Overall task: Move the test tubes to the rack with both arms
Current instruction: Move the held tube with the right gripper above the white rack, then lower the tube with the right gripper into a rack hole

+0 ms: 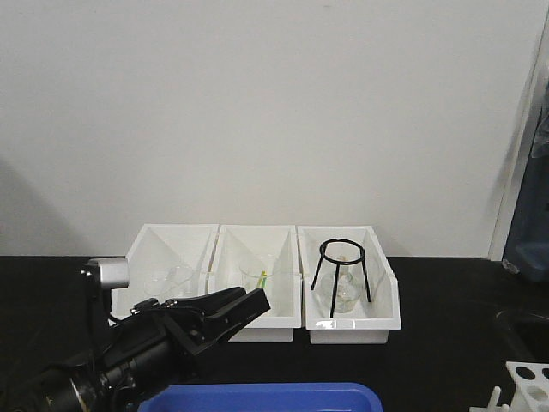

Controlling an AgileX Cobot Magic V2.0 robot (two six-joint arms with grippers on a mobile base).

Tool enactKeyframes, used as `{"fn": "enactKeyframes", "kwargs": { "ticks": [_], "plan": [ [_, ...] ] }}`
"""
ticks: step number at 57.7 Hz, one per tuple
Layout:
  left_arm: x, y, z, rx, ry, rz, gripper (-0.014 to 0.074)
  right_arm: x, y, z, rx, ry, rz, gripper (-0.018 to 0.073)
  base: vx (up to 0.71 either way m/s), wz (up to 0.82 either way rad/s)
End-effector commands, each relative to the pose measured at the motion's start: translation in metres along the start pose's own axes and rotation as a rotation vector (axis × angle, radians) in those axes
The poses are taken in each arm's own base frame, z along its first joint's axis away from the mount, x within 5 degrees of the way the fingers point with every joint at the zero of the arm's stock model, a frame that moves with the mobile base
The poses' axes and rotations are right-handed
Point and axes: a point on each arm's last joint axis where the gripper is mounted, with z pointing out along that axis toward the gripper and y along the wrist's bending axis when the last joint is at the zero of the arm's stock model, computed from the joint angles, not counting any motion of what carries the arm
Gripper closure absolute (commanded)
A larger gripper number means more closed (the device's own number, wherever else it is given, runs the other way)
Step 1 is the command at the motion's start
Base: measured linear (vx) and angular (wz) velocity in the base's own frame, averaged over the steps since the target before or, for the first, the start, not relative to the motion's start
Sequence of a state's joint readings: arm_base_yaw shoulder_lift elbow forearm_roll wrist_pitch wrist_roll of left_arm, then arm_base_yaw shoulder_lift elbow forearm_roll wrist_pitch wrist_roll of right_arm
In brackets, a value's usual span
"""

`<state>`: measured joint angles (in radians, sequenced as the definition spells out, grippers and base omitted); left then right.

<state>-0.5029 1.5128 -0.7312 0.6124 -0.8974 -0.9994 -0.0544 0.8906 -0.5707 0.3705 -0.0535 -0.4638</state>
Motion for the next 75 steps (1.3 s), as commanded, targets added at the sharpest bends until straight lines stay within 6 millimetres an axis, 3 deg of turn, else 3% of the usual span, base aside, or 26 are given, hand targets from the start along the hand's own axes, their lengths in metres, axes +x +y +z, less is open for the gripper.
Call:
{"fn": "enactKeyframes", "kwargs": {
  "ticks": [1, 29, 39, 75],
  "plan": [
    [-0.023, -0.016, 0.000, 0.083, -0.117, 0.007, 0.0204, -0.006, -0.008, 0.001, 0.085, -0.134, 0.003, 0.0568, 0.00, 0.00],
    [-0.023, -0.016, 0.000, 0.081, -0.116, 0.007, 0.0204, 0.022, -0.010, 0.012, 0.140, -0.140, 0.068, 0.0568, 0.00, 0.00],
    [-0.023, -0.016, 0.000, 0.081, -0.116, 0.007, 0.0204, 0.025, -0.011, 0.020, 0.148, -0.151, 0.127, 0.0568, 0.00, 0.00],
    [-0.023, -0.015, 0.000, 0.078, -0.114, 0.007, 0.0204, 0.040, -0.007, 0.046, 0.123, -0.134, 0.095, 0.0568, 0.00, 0.00]
  ]
}}
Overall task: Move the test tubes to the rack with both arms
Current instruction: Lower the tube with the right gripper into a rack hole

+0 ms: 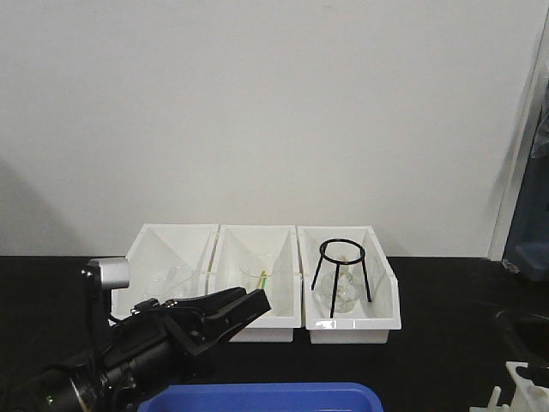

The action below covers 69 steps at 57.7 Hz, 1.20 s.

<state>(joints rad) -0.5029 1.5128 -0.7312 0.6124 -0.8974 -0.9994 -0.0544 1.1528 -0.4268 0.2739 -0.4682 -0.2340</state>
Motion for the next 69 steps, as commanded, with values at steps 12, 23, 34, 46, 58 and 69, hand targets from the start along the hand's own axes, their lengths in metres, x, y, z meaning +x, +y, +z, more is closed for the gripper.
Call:
{"fn": "enactKeyframes", "kwargs": {
  "ticks": [12, 23, 34, 46, 58, 69],
  "plan": [
    [-0.023, -0.015, 0.000, 0.077, -0.114, 0.012, 0.0204, -0.009, -0.001, 0.003, 0.013, -0.152, -0.018, 0.0568, 0.00, 0.00],
    [-0.023, -0.015, 0.000, 0.077, -0.114, 0.012, 0.0204, 0.009, -0.004, -0.007, 0.030, -0.187, 0.000, 0.0568, 0.00, 0.00],
    [-0.023, -0.015, 0.000, 0.077, -0.114, 0.012, 0.0204, 0.008, -0.002, -0.007, 0.001, -0.204, -0.013, 0.0568, 0.00, 0.00],
    [-0.023, -0.015, 0.000, 0.077, -0.114, 0.012, 0.0204, 0.022, 0.002, 0.005, -0.023, -0.142, -0.007, 0.0568, 0.00, 0.00],
    [-0.023, -0.015, 0.000, 0.077, -0.114, 0.012, 0.0204, 0.035, 0.003, 0.017, -0.020, -0.115, -0.001, 0.0568, 0.00, 0.00],
    [-0.023, -0.015, 0.000, 0.077, -0.114, 0.013, 0.0204, 0.049, 0.003, 0.025, -0.018, -0.064, -0.016, 0.0567, 0.00, 0.00]
  ]
}}
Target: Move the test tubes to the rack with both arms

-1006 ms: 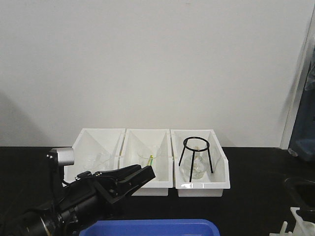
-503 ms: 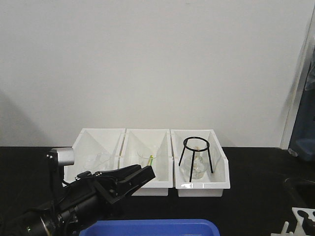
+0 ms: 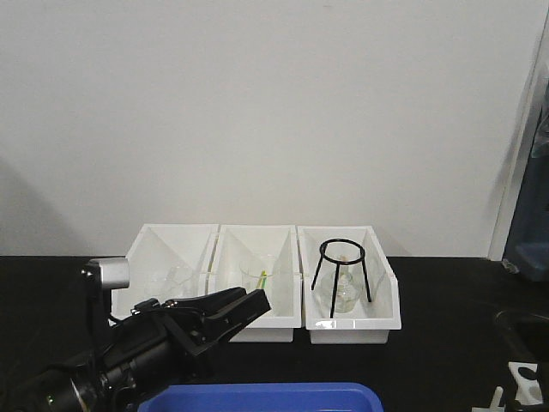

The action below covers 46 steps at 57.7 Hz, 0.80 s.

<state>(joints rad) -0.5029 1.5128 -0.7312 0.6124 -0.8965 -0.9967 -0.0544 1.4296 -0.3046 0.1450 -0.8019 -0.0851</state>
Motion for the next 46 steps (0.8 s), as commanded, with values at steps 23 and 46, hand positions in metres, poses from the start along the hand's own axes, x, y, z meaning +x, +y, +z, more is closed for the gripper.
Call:
{"fn": "enactKeyframes", "kwargs": {
  "ticks": [23, 46],
  "plan": [
    [-0.0206, -0.0112, 0.0006, 0.031, -0.084, 0.009, 0.0204, -0.0084, -0.0003, 0.0089, 0.005, -0.113, -0.017, 0.0445, 0.00, 0.00],
    [-0.0211, -0.0120, 0.0005, 0.040, -0.090, 0.010, 0.0204, -0.0108, 0.0000, 0.0062, -0.001, -0.093, -0.024, -0.0050, 0.00, 0.00]
  ]
}}
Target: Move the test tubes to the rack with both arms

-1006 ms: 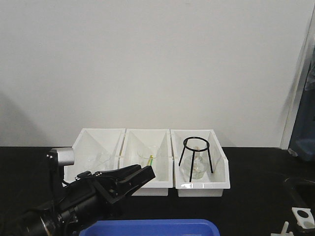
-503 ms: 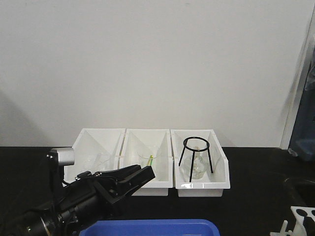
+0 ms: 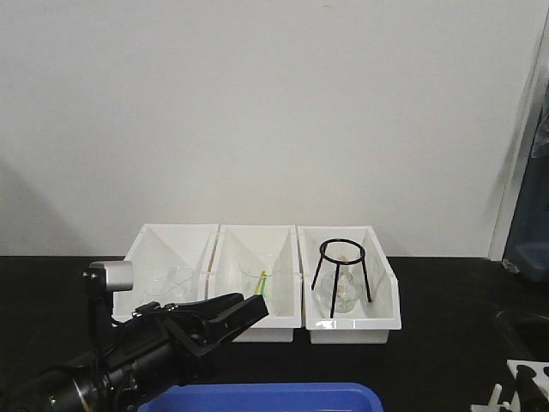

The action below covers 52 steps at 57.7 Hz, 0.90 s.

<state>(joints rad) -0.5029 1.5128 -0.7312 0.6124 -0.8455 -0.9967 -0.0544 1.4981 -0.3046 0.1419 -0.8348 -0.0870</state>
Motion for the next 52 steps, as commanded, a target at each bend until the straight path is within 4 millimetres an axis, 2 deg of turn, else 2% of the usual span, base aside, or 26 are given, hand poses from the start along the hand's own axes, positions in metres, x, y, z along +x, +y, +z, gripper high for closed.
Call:
{"fn": "enactKeyframes", "kwargs": {
  "ticks": [1, 7, 13, 20, 26, 34, 39, 48, 52],
  "plan": [
    [-0.024, -0.016, -0.001, 0.083, -0.118, 0.008, 0.0204, -0.024, -0.001, -0.003, -0.002, -0.131, -0.012, -0.0056, 0.00, 0.00],
    [-0.024, -0.016, -0.001, 0.083, -0.120, 0.008, 0.0204, -0.043, -0.001, -0.014, -0.011, -0.138, -0.034, -0.0058, 0.00, 0.00],
    [-0.026, -0.014, -0.001, 0.060, -0.150, 0.049, 0.0204, -0.079, -0.001, -0.035, -0.030, -0.166, -0.062, -0.0046, 0.00, 0.00],
    [-0.040, -0.014, -0.006, -0.007, -0.255, 0.135, 0.0204, -0.131, -0.001, -0.072, -0.067, -0.199, -0.047, -0.0028, 0.00, 0.00],
    [-0.059, -0.023, -0.018, -0.057, -0.352, 0.220, 0.0204, -0.157, -0.001, -0.105, -0.095, -0.190, -0.047, -0.0024, 0.00, 0.00],
    [-0.085, -0.045, -0.046, -0.158, -0.392, 0.377, 0.0204, -0.166, -0.003, -0.137, -0.107, -0.226, -0.047, -0.0024, 0.00, 0.00],
    [-0.099, -0.063, -0.073, -0.240, -0.365, 0.449, 0.0204, -0.167, -0.004, -0.151, -0.110, -0.252, -0.047, -0.0024, 0.00, 0.00],
    [-0.111, -0.092, -0.121, -0.309, -0.323, 0.479, 0.0204, -0.169, -0.005, -0.165, -0.112, -0.291, -0.041, -0.0024, 0.00, 0.00],
    [-0.110, -0.099, -0.136, -0.339, -0.292, 0.479, 0.0204, -0.170, -0.006, -0.167, -0.111, -0.299, -0.040, -0.0024, 0.00, 0.00]
  ]
}}
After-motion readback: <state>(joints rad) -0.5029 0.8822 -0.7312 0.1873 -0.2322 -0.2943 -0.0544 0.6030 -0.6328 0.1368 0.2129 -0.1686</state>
